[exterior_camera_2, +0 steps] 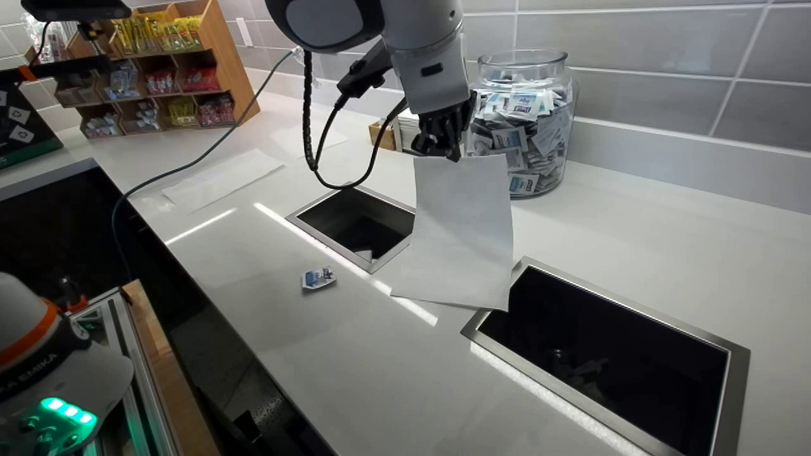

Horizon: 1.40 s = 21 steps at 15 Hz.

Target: Move the piece of tissue forward, pick up the white sachet and then throw it in the opening on the left

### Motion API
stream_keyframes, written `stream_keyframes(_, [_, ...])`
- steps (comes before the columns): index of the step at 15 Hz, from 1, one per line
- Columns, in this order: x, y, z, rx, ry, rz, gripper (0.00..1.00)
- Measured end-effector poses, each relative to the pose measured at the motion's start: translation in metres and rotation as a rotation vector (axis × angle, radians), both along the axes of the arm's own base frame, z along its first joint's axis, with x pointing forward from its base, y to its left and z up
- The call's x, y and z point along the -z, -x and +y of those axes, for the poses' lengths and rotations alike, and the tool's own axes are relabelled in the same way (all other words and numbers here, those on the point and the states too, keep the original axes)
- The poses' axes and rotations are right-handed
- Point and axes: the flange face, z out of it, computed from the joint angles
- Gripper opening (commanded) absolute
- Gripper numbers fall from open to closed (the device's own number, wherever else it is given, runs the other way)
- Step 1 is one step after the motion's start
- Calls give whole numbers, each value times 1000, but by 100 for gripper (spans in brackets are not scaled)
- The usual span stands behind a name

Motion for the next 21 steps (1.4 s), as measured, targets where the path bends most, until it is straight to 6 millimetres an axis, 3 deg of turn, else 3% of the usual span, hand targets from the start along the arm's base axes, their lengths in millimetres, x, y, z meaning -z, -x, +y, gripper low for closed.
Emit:
stream_keyframes(14, [24,-12,-11,153,-53,60,1])
stream_keyframes(15, [24,-12,-13,158,-53,61,26])
stream_keyframes(17, [22,-12,-14,162,-50,57,31])
stream_keyframes(21, [19,-13,-17,159,-31,63,62])
